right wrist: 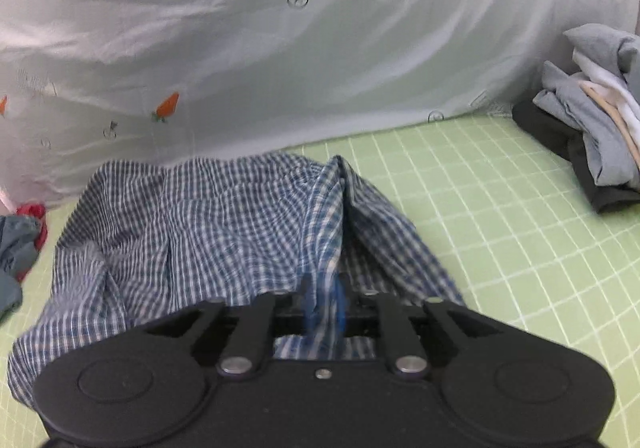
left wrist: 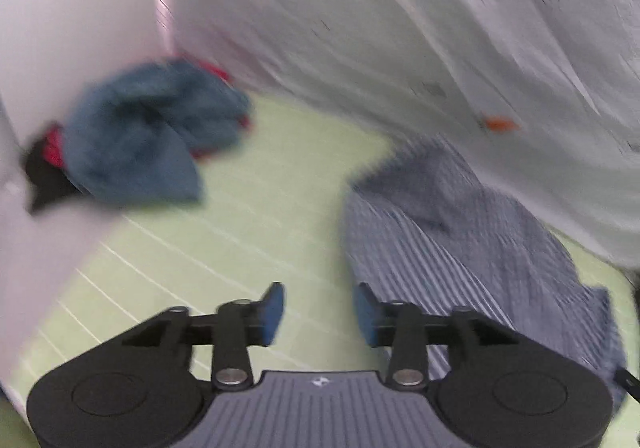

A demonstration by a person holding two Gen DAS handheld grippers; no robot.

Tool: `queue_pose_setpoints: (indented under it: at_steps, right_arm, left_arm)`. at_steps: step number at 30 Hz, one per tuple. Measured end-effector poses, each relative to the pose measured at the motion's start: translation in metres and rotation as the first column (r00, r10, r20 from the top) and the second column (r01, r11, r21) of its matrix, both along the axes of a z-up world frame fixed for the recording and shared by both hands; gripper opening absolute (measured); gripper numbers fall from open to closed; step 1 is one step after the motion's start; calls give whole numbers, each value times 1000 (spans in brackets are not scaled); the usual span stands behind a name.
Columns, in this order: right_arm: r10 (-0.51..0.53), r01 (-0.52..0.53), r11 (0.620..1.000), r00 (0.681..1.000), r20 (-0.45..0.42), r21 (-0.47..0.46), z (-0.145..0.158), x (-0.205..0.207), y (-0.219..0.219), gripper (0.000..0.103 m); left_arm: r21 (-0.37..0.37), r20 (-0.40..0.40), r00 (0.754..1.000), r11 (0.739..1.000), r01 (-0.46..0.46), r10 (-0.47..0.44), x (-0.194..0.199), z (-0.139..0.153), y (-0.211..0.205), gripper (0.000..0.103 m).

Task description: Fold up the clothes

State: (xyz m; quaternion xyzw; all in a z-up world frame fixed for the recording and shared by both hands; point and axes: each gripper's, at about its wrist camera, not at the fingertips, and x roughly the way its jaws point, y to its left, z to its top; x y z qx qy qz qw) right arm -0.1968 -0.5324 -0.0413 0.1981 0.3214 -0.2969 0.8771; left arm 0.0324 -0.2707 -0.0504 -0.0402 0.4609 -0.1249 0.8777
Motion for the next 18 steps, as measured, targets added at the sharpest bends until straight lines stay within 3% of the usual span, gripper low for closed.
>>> queue_pose_setpoints:
  at_steps: [2,3,5,7,8,10,11,15,16,18]
  right_arm:
    - [3,-3,1000,1000,-12,-5,1,0,4,40]
    - [7,-8,1000,1000,-14,-7,2,0,6,44]
    - [10,-10,1000,1000,-23,-9,1,-2,11,64]
    - [21,-20,1000,999,-41,17,-3,-3,11,85]
    - [27,-25,999,998,-50,30,-5,-3,12,90]
    - [36,-32,997,998,-60,75,-14,-4,9,96]
    - [35,-28,994,997,-74,103,-20,-4,7,98]
    - [40,-13,984,988,-150,180,-41,-2,2,95]
    - [49,-20,982,988,-148,190,-44,-4,2,87]
    - [52,-21,977,989,-140,210,-46,-8,0,58]
  left_arm:
    - [-40,-64,997,999,29,-31,-7,-16,-18,61]
    - [-79,-103,993,996,41,-50,-11,-25,-25,61]
    - [-143,-162,983,987,67,-91,-17,-38,-37,62]
    - [-145,-178,977,985,96,-121,-24,-45,-50,61]
    - [-123,-164,979,987,105,-124,-28,-45,-55,58]
    - [-92,-141,982,989,117,-129,-32,-43,-59,35]
    - [-99,-141,983,989,108,-121,-31,-42,-57,21]
    - [-112,-129,988,991,70,-84,-30,-37,-46,13]
    - [-108,-118,990,992,59,-71,-30,-34,-43,12]
    - [-96,-95,995,995,35,-44,-32,-26,-36,12]
